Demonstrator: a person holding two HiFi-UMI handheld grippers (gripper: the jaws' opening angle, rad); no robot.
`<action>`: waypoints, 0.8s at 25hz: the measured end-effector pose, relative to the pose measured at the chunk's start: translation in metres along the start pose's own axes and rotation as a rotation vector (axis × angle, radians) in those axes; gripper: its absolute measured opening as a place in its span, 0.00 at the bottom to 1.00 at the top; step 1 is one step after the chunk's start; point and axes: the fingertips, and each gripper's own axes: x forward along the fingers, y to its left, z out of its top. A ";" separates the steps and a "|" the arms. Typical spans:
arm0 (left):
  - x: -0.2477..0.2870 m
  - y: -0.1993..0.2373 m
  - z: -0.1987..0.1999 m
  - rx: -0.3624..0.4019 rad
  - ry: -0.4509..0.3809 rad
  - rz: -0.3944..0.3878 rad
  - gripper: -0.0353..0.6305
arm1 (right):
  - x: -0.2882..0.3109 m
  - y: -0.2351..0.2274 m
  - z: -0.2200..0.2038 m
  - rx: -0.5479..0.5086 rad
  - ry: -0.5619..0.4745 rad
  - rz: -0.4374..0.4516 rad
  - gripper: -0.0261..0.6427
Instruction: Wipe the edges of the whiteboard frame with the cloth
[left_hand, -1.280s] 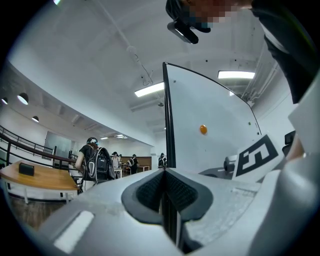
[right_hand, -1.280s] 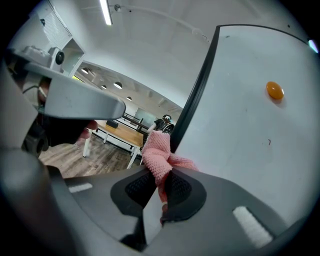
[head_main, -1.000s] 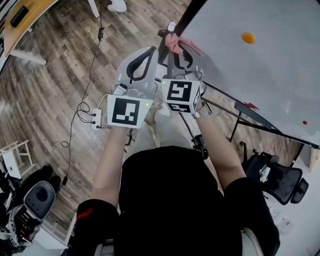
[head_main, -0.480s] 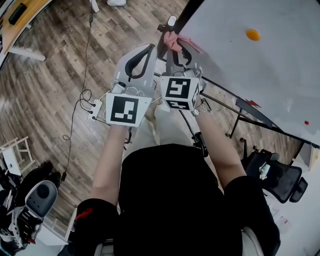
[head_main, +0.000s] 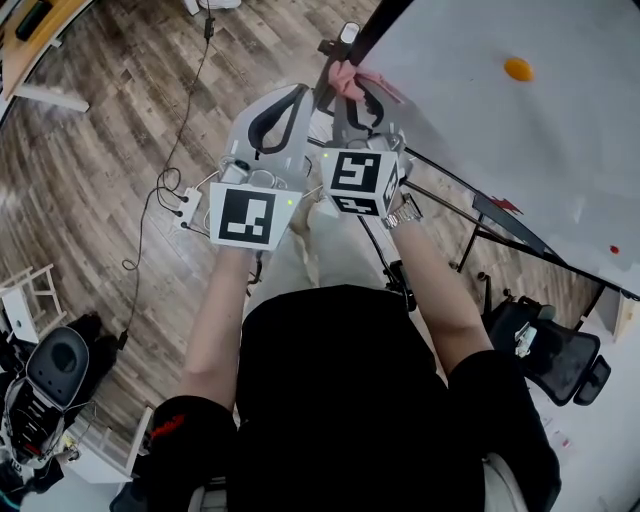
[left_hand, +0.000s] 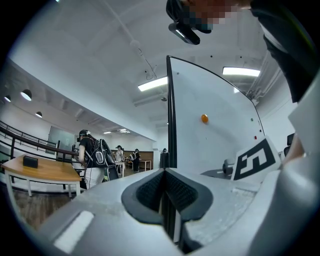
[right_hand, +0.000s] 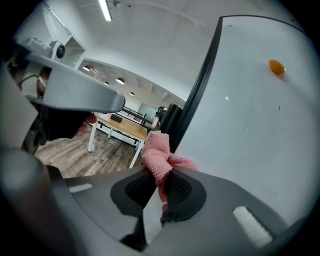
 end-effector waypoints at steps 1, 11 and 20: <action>0.000 0.000 -0.001 -0.002 0.002 0.001 0.06 | 0.000 0.001 -0.001 0.001 0.002 0.001 0.08; -0.005 0.004 -0.017 -0.013 0.027 0.009 0.06 | 0.004 0.005 -0.010 -0.001 0.012 0.001 0.08; -0.008 0.005 -0.032 -0.031 0.049 0.013 0.06 | 0.008 0.011 -0.021 -0.007 0.026 0.009 0.08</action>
